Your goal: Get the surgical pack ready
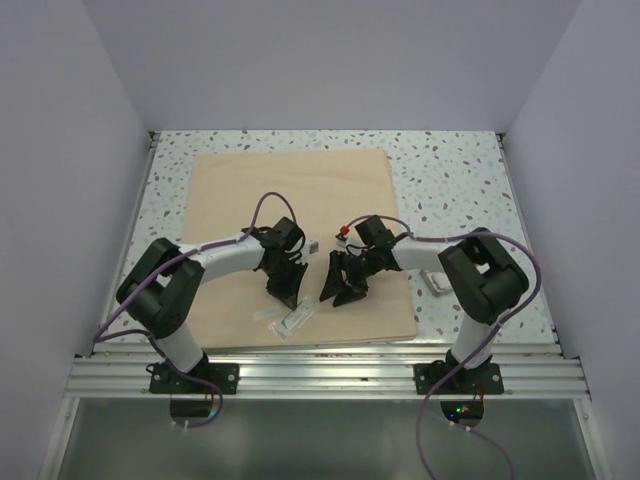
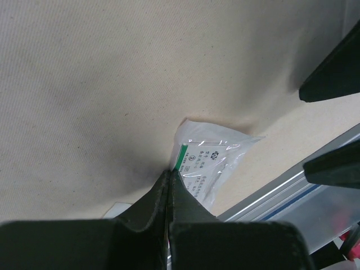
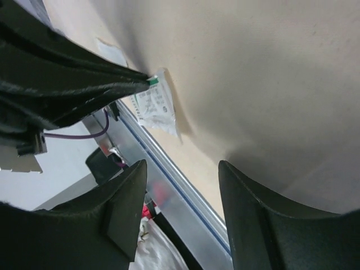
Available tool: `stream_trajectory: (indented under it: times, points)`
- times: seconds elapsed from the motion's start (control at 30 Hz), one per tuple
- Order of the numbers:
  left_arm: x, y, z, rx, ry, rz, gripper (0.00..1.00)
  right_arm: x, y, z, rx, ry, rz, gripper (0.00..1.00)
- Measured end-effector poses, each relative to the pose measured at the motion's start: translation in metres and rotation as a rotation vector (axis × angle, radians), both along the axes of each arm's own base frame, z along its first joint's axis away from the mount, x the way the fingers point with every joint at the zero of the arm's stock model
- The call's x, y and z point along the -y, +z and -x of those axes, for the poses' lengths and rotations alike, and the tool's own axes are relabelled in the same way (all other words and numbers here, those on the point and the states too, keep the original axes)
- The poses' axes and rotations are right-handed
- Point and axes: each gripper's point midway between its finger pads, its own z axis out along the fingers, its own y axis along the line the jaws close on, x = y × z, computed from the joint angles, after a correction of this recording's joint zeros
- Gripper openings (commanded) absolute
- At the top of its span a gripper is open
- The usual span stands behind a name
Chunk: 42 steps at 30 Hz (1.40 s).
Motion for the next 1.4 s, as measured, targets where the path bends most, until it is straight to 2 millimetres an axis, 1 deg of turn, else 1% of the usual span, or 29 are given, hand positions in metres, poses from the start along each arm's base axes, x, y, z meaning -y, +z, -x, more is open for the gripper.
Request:
stream_trajectory:
  times: [0.13,0.17,0.3,0.53,0.6,0.63,0.67,0.7,0.73,0.77,0.8,0.87,0.9,0.97,1.0,1.1,1.17,1.23,1.27,1.3,1.33,1.4]
  points:
    - [0.0,0.0,0.0,-0.002,0.0,0.0,0.0,-0.008,-0.012,-0.003,-0.024,-0.013,-0.01,0.53]
    - [0.0,0.0,0.0,-0.003,0.0,0.0,0.0,-0.01,-0.013,-0.003,-0.031,-0.012,-0.019,0.49]
    - [0.0,0.0,0.0,-0.002,-0.001,0.001,0.0,-0.019,-0.015,-0.002,-0.044,-0.012,-0.039,0.44]
    - [-0.001,0.0,-0.002,-0.007,0.007,0.008,0.0,-0.034,-0.019,0.01,-0.076,0.028,-0.056,0.39]
    - [-0.002,0.0,-0.003,-0.008,0.011,0.01,0.0,-0.037,-0.019,0.012,-0.081,0.042,-0.06,0.34]
    - [-0.002,0.001,-0.003,-0.008,0.013,0.012,0.0,-0.039,-0.02,0.012,-0.083,0.046,-0.06,0.32]
    - [-0.003,0.001,-0.004,-0.007,0.014,0.013,0.0,-0.04,-0.021,0.013,-0.086,0.049,-0.059,0.21]
    - [-0.003,0.001,-0.005,-0.007,0.016,0.013,0.0,-0.041,-0.022,0.013,-0.088,0.051,-0.058,0.15]
    - [-0.004,0.001,-0.006,-0.007,0.019,0.014,0.01,-0.041,-0.022,0.013,-0.088,0.052,-0.056,0.03]
    - [-0.005,0.001,-0.007,-0.007,0.023,0.014,0.04,-0.041,-0.024,0.013,-0.085,0.054,-0.051,0.0]
    - [-0.005,0.001,-0.008,-0.006,0.027,0.017,0.17,-0.04,-0.025,0.012,-0.08,0.05,-0.038,0.0]
    - [-0.008,0.003,-0.012,0.003,0.03,0.025,0.37,-0.041,-0.025,0.009,-0.072,0.048,-0.027,0.0]
    - [-0.01,0.004,-0.015,0.01,0.037,0.028,0.51,-0.041,-0.025,0.007,-0.062,0.047,-0.02,0.0]
    - [-0.015,0.01,-0.022,0.033,0.061,0.034,0.62,-0.04,-0.026,0.004,-0.041,0.05,-0.001,0.0]
    - [-0.02,0.014,-0.028,0.052,0.077,0.029,0.69,-0.037,-0.026,0.002,-0.027,0.052,0.018,0.0]
    - [-0.034,0.029,-0.047,0.113,0.133,0.017,0.72,-0.024,-0.018,-0.003,0.029,0.054,0.071,0.0]
    - [-0.041,0.042,-0.064,0.169,0.167,0.013,0.72,-0.008,-0.002,-0.011,0.085,0.038,0.099,0.0]
    - [-0.042,0.053,-0.076,0.218,0.184,0.015,0.72,0.016,0.022,-0.027,0.156,-0.014,0.114,0.0]
    - [-0.042,0.056,-0.079,0.231,0.187,0.016,0.72,0.027,0.032,-0.035,0.182,-0.041,0.117,0.0]
    - [-0.042,0.057,-0.081,0.241,0.189,0.018,0.72,0.045,0.046,-0.047,0.223,-0.092,0.124,0.0]
    - [-0.042,0.057,-0.082,0.245,0.19,0.016,0.72,0.061,0.055,-0.057,0.252,-0.133,0.135,0.0]
    - [-0.044,0.056,-0.082,0.247,0.194,0.005,0.72,0.094,0.066,-0.07,0.29,-0.207,0.182,0.0]
